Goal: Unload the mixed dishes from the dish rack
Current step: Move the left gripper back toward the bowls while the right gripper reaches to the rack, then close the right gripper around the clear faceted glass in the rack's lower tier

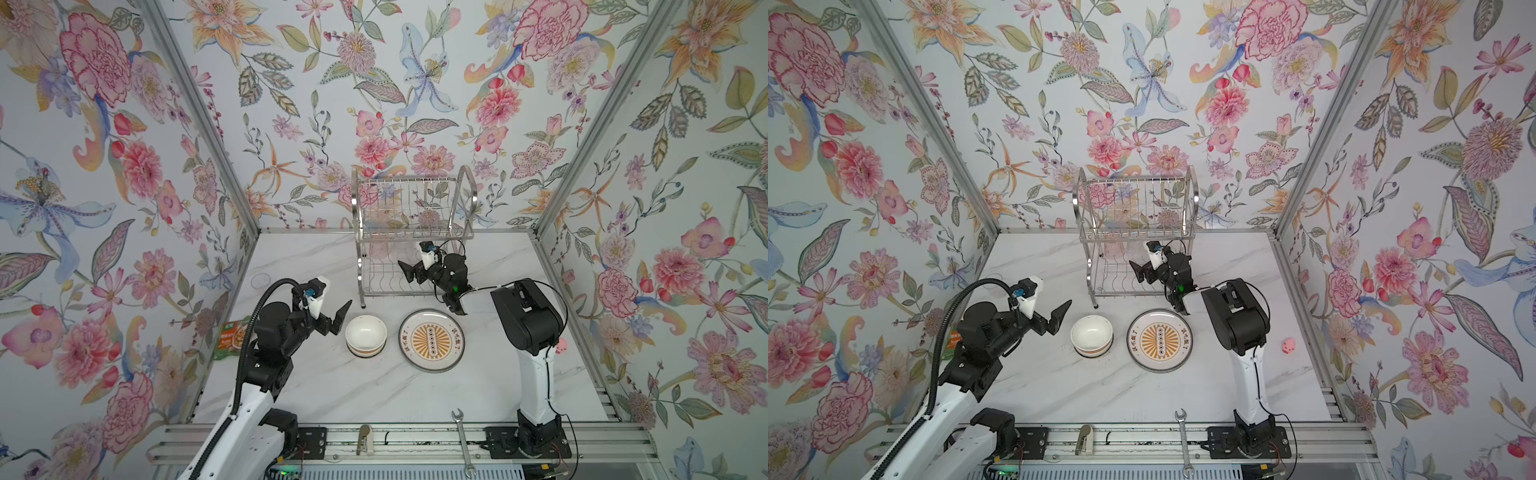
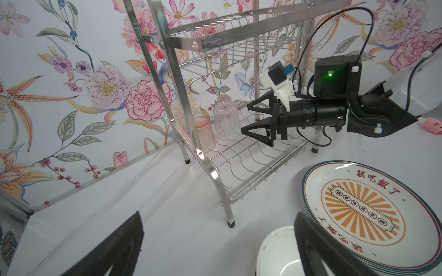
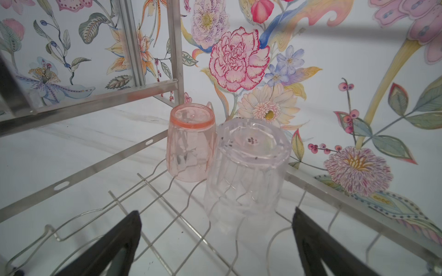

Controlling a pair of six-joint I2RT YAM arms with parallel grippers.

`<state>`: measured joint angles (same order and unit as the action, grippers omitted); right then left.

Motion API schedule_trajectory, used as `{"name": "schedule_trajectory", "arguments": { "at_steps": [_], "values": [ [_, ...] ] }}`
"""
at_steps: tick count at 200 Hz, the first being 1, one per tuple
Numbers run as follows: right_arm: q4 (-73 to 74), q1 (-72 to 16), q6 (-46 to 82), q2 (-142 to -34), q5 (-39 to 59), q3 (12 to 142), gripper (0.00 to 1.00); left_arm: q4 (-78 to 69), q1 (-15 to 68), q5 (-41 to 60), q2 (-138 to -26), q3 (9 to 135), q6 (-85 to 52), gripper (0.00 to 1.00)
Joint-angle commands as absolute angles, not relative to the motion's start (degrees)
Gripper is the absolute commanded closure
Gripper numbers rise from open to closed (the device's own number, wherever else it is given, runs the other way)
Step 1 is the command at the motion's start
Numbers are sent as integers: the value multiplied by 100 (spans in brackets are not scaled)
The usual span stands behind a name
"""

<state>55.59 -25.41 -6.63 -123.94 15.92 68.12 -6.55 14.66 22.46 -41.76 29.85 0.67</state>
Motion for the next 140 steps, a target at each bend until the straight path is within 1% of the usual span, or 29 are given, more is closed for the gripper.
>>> {"name": "schedule_trajectory", "arguments": {
  "at_steps": [1, 90, 140],
  "values": [
    [5471, -2492, -762, -12698, 1573, 7241, 1, -713, 1530, 2133, -4112, 2893, 139, 1],
    [4583, -2426, -1062, -13527, 1729, 8785, 1, -529, 1534, 2137, -4131, 2920, 288, 1],
    [4155, -2417, -1081, -13805, 1772, 9370, 1, -467, 1540, 2157, -4096, 2931, 332, 1]
  ]
}}
